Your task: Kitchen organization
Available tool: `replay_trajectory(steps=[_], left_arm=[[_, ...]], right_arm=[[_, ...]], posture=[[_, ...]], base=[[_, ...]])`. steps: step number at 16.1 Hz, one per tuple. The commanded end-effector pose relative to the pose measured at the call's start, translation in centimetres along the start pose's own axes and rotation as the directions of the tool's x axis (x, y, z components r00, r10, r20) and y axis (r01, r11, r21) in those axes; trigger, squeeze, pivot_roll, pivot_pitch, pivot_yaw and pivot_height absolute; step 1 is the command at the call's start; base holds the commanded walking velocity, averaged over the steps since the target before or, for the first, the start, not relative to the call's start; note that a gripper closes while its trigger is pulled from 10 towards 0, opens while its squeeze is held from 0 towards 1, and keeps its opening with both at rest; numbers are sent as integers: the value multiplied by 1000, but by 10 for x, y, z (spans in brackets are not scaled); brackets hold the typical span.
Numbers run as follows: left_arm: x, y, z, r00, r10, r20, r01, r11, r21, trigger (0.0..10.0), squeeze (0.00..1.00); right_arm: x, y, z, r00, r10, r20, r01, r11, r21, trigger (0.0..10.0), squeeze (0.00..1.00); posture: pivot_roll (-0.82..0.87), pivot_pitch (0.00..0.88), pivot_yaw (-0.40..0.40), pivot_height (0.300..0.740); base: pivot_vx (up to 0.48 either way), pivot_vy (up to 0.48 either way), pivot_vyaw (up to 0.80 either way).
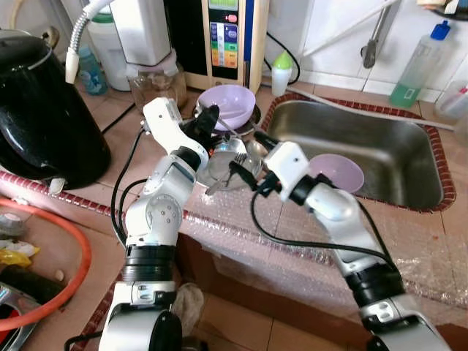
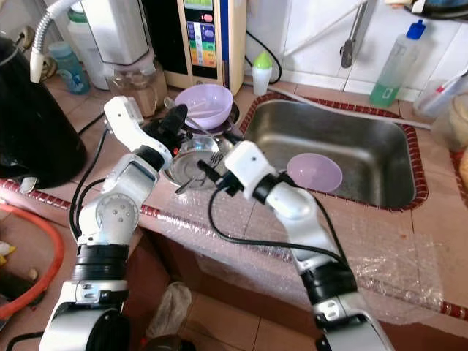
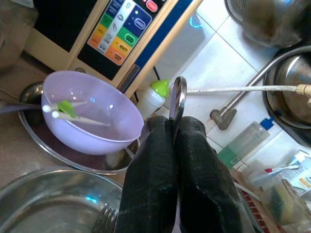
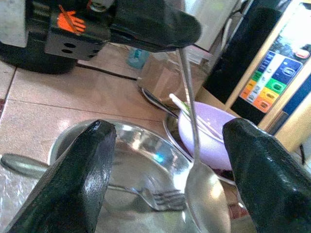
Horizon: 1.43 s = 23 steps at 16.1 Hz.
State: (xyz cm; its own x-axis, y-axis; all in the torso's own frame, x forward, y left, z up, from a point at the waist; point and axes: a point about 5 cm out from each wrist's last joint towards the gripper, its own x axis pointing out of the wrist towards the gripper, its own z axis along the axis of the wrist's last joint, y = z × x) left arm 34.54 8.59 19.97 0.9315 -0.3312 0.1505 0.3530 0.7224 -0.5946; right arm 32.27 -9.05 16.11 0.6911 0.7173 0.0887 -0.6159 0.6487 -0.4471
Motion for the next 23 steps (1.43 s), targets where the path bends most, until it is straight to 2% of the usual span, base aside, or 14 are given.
replay_trajectory(steps=[1, 2, 5, 7, 8, 9, 15, 20, 23], left_arm=[[-2, -3, 7, 1000, -16, 22, 16, 999, 31, 0, 0], [-2, -3, 8, 1000, -18, 23, 18, 999, 32, 0, 0], [-4, -10, 14, 998, -44, 33, 43, 998, 50, 0, 0], [-10, -10, 12, 999, -45, 24, 44, 998, 37, 0, 0], [-11, -10, 10, 999, -49, 15, 49, 998, 34, 0, 0], [-12, -11, 10, 999, -50, 14, 50, 998, 35, 0, 0], [-18, -21, 5, 995, -96, -12, 96, 995, 30, 0, 0], [-18, -22, 4, 995, -97, -17, 98, 995, 37, 0, 0], [-17, -20, 3, 995, -96, -20, 97, 994, 44, 0, 0]], right_arm=[[10, 1, 6, 1000, 1, 27, -1, 1000, -15, 10000, 0], [12, 2, 6, 1000, -1, 30, 1, 1000, -15, 10000, 0], [43, -1, 22, 993, -86, 76, 93, 992, -87, 10000, 0], [55, -1, 27, 990, -115, 84, 123, 989, -87, 9922, 0], [57, -1, 26, 989, -125, 82, 132, 987, -90, 5961, 0], [58, 0, 26, 989, -126, 83, 133, 987, -88, 0, 0], [55, -9, -4, 977, -201, -70, 194, 976, -102, 0, 0], [50, -24, -7, 962, -261, -85, 253, 963, -95, 0, 0], [46, -28, -8, 957, -279, -79, 273, 958, -85, 0, 0]], posture=[[-2, 0, 91, 740], [-2, 0, 91, 740], [7, 0, 81, 740], [13, 0, 77, 740], [17, 0, 74, 740], [19, 0, 72, 740], [19, 0, 65, 740], [13, 0, 67, 740], [6, 0, 70, 740]], base=[[0, 0, 0], [0, 0, 0], [0, 0, 0], [0, 0, 0], [0, 0, 0], [0, 0, 0], [0, 0, 0], [0, 0, 0], [0, 0, 0]])
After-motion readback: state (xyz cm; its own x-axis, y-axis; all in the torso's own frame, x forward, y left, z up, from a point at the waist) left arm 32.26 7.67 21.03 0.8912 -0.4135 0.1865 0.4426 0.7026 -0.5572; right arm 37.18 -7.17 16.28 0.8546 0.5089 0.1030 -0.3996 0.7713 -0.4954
